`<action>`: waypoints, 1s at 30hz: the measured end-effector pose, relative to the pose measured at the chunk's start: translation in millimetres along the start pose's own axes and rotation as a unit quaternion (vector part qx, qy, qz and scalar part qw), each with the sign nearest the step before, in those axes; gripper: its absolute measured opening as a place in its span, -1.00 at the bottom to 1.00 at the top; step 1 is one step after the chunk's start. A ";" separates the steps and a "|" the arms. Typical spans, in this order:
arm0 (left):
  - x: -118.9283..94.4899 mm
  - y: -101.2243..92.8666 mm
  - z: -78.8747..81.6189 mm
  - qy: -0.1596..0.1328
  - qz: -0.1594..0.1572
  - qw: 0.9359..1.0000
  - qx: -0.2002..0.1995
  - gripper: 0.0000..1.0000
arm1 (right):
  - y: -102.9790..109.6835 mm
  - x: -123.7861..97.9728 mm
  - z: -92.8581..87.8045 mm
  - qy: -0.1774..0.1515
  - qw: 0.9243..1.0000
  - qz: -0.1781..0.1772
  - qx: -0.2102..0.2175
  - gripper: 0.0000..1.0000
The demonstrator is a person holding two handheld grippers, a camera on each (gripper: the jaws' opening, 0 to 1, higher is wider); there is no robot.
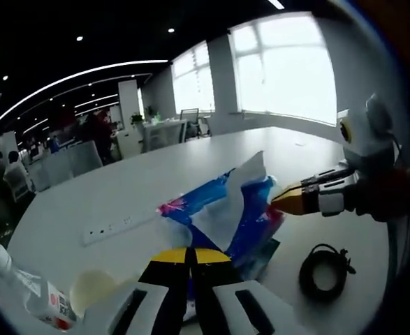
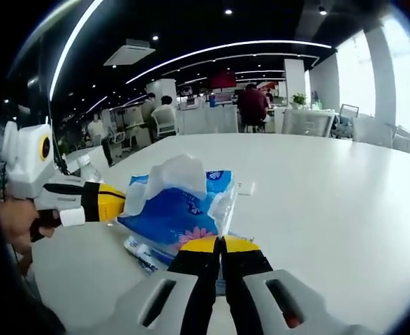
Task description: Arrange the tabletop items into an orderly group along one side of the table until the central work area is clear of visible clutter.
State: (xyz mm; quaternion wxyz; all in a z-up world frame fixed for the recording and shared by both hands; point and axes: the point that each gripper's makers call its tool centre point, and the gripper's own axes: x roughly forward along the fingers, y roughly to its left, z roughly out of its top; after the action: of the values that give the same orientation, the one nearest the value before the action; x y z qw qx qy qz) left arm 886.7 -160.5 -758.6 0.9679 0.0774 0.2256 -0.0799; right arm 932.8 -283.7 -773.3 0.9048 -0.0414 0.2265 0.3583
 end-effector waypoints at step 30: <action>48.3 -85.7 21.2 0.001 -0.077 0.997 0.001 -1.00 | -94.8 -28.3 -17.7 0.011 0.998 -0.064 0.001 -1.00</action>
State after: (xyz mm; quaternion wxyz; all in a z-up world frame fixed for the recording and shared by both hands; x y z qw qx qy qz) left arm 922.1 -253.8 -771.2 0.9585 0.0609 0.2316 -0.1544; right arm 971.2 -375.8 -785.0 0.9233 -0.0588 0.2335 0.2991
